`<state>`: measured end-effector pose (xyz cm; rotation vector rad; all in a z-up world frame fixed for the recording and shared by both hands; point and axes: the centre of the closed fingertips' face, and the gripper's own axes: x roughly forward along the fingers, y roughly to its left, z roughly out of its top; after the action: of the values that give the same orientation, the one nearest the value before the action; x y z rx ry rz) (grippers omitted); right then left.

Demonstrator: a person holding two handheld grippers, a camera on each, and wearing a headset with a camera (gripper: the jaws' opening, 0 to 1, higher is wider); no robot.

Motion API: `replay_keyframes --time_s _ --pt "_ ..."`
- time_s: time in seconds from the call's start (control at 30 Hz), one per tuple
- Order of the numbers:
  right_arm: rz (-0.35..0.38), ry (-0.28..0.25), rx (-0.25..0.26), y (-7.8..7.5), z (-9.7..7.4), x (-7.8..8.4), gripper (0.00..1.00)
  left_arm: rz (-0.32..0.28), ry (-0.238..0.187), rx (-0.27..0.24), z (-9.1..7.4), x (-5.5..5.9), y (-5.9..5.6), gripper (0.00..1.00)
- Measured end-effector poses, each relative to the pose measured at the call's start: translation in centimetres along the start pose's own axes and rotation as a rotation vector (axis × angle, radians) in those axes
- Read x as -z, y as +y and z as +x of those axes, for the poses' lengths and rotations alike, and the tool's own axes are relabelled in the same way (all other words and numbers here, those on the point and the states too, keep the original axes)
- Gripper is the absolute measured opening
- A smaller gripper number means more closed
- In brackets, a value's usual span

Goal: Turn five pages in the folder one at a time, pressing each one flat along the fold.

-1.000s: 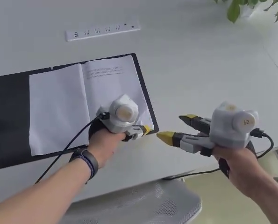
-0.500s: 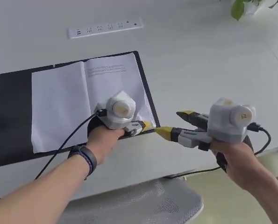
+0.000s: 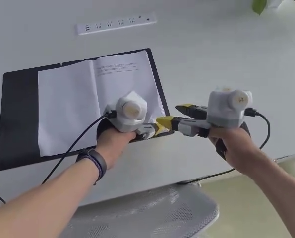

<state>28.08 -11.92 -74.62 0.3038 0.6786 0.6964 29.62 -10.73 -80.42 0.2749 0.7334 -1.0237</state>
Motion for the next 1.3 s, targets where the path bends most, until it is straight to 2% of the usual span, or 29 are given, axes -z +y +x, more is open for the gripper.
replay_keyframes --time_s 0.33,0.67,0.83,1.03,1.13,1.2,1.3 --pt "0.071 -0.003 -0.054 0.0 1.9 0.1 0.45 0.001 0.0 0.0 0.1 0.0 0.1 0.47" --pt "0.092 0.018 -0.079 0.1 2.8 0.5 0.43 -0.003 -0.003 0.0 0.0 0.0 0.1 0.48" --pt "0.1 0.021 -0.091 0.0 3.3 0.5 0.38 -0.006 -0.003 0.001 0.0 -0.1 0.1 0.47" --pt "0.134 0.015 -0.085 -0.6 3.7 0.4 0.29 -0.012 -0.004 0.001 0.0 -0.1 0.1 0.47" --pt "0.163 0.013 -0.069 -1.2 3.9 0.7 0.21 -0.012 -0.004 0.002 0.0 -0.1 0.1 0.47" --pt "0.173 0.006 -0.066 -1.5 3.9 0.7 0.11 -0.012 -0.004 0.002 -0.1 -0.1 0.1 0.47" --pt "0.197 0.012 -0.051 -2.0 3.9 1.0 0.05 -0.009 -0.003 0.005 -0.1 -0.1 0.1 0.47"
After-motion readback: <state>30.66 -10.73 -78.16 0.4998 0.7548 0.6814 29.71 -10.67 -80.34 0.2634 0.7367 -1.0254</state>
